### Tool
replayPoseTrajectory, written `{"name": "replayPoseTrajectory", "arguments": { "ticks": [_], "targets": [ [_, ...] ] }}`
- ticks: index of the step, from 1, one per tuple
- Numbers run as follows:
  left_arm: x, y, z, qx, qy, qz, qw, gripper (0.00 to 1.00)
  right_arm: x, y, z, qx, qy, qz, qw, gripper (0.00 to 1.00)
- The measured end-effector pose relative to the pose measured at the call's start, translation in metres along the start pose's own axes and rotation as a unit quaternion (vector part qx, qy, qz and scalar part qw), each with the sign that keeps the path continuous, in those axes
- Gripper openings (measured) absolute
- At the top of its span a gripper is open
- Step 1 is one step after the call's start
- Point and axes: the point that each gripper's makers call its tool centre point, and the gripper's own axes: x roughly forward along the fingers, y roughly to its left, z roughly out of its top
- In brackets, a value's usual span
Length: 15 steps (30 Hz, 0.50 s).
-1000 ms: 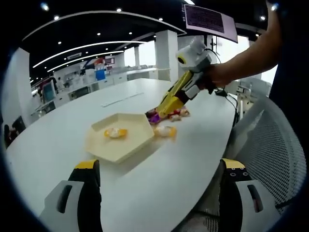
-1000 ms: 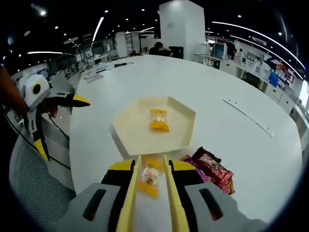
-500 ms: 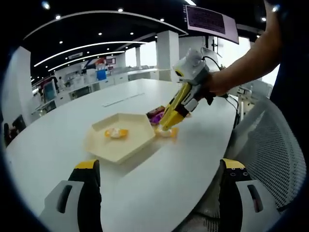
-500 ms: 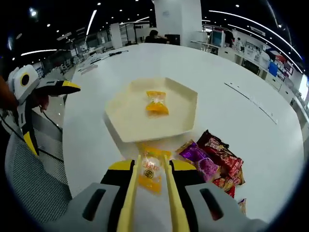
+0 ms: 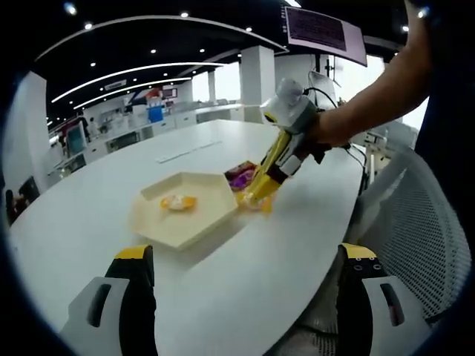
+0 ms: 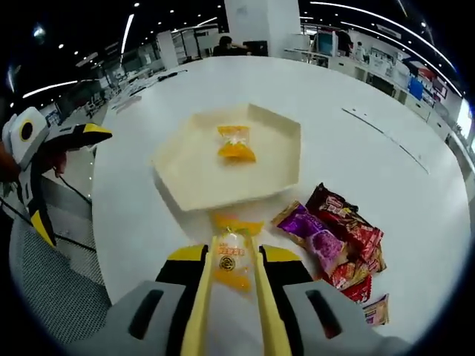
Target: Place the target food into the container with the food tongs after gripping and lifting it, then release it inside without dropping or visibly crushing the food.
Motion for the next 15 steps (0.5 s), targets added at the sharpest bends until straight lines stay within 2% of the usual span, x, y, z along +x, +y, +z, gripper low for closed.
{"name": "replayPoseTrajectory", "arguments": {
  "ticks": [3, 15],
  "targets": [
    [0.000, -0.001, -0.001, 0.000, 0.002, -0.003, 1.0000, 1.00, -0.001, -0.001, 0.002, -0.012, 0.002, -0.002, 0.9999, 0.22],
    [0.001, 0.001, -0.001, 0.000, 0.002, 0.001, 1.0000, 0.99, -0.013, -0.008, 0.009, 0.011, 0.002, 0.006, 0.9999, 0.19]
  ]
}}
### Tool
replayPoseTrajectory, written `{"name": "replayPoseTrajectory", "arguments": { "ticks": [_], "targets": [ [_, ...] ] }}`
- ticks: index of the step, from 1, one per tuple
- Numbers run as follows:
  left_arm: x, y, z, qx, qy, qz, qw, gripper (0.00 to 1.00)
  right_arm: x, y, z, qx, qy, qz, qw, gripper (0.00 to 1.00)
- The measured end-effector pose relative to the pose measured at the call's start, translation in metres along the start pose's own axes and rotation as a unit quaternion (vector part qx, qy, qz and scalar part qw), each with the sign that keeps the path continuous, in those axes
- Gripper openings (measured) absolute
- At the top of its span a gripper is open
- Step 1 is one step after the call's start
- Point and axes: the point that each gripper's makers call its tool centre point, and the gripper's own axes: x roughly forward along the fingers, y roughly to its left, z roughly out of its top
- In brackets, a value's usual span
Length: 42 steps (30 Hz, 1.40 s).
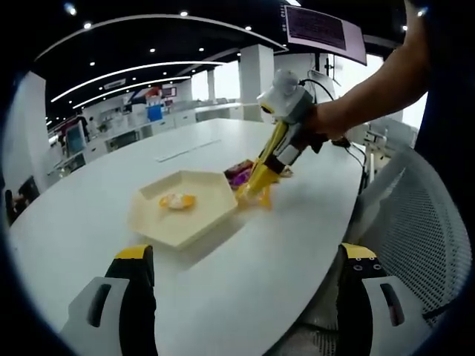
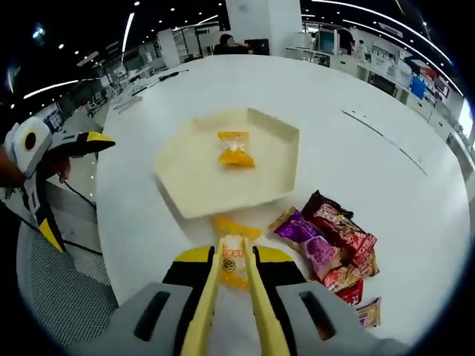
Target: Place the target food into the container with the food tongs after gripping and lifting it, then release it inside without dropping or visibly crushing the food.
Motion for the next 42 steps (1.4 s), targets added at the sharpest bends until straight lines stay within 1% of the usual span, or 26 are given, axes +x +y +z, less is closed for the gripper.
{"name": "replayPoseTrajectory", "arguments": {
  "ticks": [5, 8, 11, 18, 25, 33, 42],
  "targets": [
    [0.000, 0.000, 0.001, 0.001, -0.001, 0.001, 1.0000, 1.00, -0.010, -0.004, 0.007, -0.001, -0.006, -0.002, 1.0000, 0.19],
    [-0.001, 0.001, 0.003, -0.001, -0.007, 0.002, 1.0000, 1.00, -0.015, -0.006, 0.008, -0.004, -0.007, -0.001, 1.0000, 0.19],
    [-0.001, 0.002, 0.003, -0.006, -0.008, 0.004, 0.9999, 1.00, -0.018, -0.008, 0.008, -0.002, -0.009, 0.001, 1.0000, 0.19],
    [-0.001, 0.003, 0.002, 0.000, -0.006, 0.008, 1.0000, 1.00, -0.022, -0.010, 0.013, -0.003, -0.014, 0.001, 0.9999, 0.19],
    [-0.001, 0.003, 0.004, 0.000, -0.009, 0.009, 0.9999, 1.00, -0.027, -0.010, 0.021, -0.009, -0.019, 0.001, 0.9998, 0.19],
    [-0.002, 0.003, 0.005, -0.001, -0.010, 0.010, 0.9999, 1.00, -0.037, -0.018, 0.030, -0.013, -0.026, -0.007, 0.9996, 0.19],
    [-0.003, 0.003, 0.006, -0.001, -0.012, 0.008, 0.9999, 1.00, -0.042, -0.019, 0.042, -0.017, -0.035, -0.013, 0.9992, 0.20]
  ]
}}
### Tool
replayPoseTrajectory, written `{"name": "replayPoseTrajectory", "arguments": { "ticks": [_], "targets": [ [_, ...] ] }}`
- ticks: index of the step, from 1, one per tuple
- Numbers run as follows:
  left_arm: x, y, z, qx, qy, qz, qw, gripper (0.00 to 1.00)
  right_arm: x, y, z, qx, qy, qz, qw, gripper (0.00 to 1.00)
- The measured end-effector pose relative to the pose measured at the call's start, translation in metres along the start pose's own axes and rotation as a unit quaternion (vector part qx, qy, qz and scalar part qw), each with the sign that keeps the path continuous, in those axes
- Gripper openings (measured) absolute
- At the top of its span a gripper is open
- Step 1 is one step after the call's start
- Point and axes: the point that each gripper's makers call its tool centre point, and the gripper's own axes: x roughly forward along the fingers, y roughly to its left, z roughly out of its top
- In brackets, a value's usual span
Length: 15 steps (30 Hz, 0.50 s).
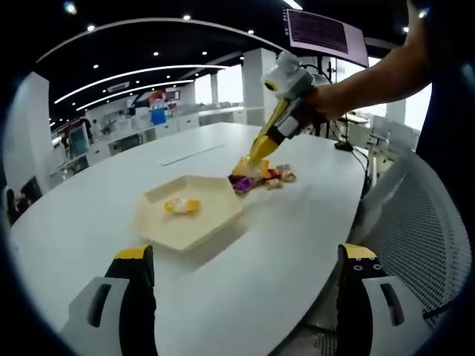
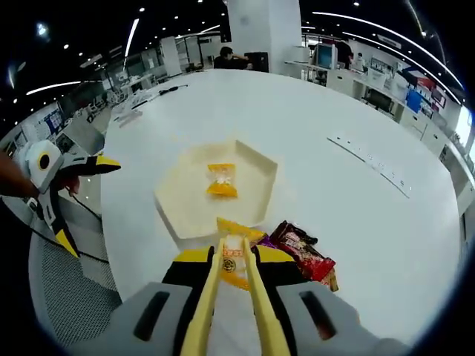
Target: Place the target food into the container with the food tongs after gripping and lifting it, then release it inside without dropping or visibly crushing the food.
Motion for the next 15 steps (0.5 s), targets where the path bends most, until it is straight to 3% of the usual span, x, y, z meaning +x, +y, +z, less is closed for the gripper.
{"name": "replayPoseTrajectory", "arguments": {
  "ticks": [15],
  "targets": [
    [-0.001, 0.003, 0.001, 0.000, -0.004, 0.006, 1.0000, 1.00, 0.009, 0.012, 0.036, -0.025, -0.011, 0.013, 0.9995, 0.20]
  ]
}}
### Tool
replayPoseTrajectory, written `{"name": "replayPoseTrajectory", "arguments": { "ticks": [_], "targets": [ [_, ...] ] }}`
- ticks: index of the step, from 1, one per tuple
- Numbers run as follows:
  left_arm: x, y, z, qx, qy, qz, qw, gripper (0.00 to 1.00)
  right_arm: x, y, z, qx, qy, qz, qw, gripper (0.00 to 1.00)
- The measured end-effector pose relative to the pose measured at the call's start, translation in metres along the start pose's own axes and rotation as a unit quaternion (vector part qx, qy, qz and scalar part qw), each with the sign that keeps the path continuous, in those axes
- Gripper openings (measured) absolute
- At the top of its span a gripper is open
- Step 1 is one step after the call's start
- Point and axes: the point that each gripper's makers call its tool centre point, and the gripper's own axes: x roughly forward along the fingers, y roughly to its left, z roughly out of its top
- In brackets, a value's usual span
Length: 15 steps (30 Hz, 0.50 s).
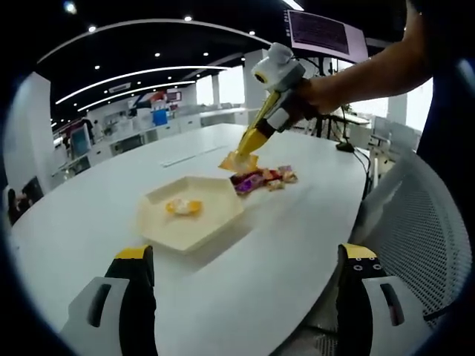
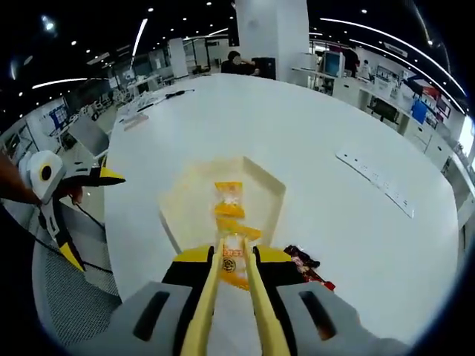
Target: Place the target food into the container with the food tongs after gripping and lifting it, then release it inside without dropping or visibly crushing the food.
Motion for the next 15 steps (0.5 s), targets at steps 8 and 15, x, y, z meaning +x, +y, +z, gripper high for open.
{"name": "replayPoseTrajectory", "arguments": {
  "ticks": [8, 15],
  "targets": [
    [0.000, 0.000, 0.000, 0.000, 0.000, 0.000, 1.0000, 1.00, 0.012, 0.008, 0.024, -0.014, -0.008, 0.014, 0.9998, 0.20],
    [0.000, 0.000, -0.001, 0.000, 0.001, 0.002, 1.0000, 1.00, 0.027, 0.016, 0.050, -0.030, -0.015, 0.025, 0.9991, 0.20]
  ]
}}
